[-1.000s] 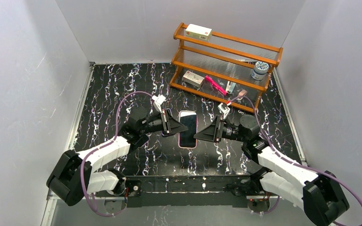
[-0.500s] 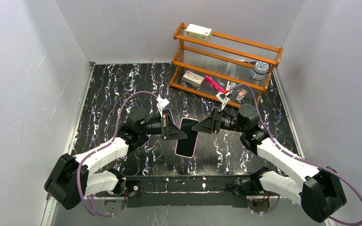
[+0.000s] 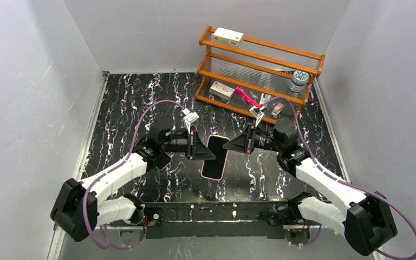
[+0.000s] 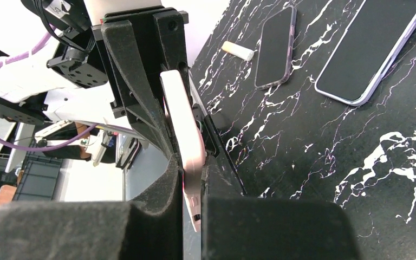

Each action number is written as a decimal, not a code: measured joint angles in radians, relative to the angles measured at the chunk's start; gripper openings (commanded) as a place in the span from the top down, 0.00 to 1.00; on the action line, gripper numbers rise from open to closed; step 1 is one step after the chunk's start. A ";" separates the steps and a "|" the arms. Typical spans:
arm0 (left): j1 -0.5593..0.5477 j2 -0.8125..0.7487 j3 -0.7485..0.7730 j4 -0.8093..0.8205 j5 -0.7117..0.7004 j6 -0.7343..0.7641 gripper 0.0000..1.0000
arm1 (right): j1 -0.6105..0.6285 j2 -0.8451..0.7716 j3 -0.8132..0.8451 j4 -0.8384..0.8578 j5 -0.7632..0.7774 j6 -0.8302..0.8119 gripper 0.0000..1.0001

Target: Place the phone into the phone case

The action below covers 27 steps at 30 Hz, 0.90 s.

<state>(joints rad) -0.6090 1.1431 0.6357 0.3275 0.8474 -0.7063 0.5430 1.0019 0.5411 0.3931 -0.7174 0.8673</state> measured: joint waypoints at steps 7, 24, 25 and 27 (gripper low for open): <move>-0.007 -0.001 0.009 -0.027 0.003 0.025 1.00 | 0.000 0.001 0.003 -0.013 -0.004 0.001 0.43; 0.005 -0.008 -0.002 -0.032 -0.006 -0.003 1.00 | -0.010 0.074 0.011 0.073 -0.029 0.056 0.99; 0.005 -0.007 0.003 -0.046 -0.017 0.008 1.00 | -0.010 0.073 0.011 0.068 -0.017 0.054 0.99; 0.005 0.000 0.006 -0.059 -0.029 0.016 1.00 | -0.007 0.071 0.011 0.051 0.004 0.053 0.99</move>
<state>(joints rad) -0.6044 1.1427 0.6422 0.2684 0.8185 -0.6903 0.5358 1.0725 0.5518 0.4446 -0.7136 0.9203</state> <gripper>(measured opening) 0.146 0.115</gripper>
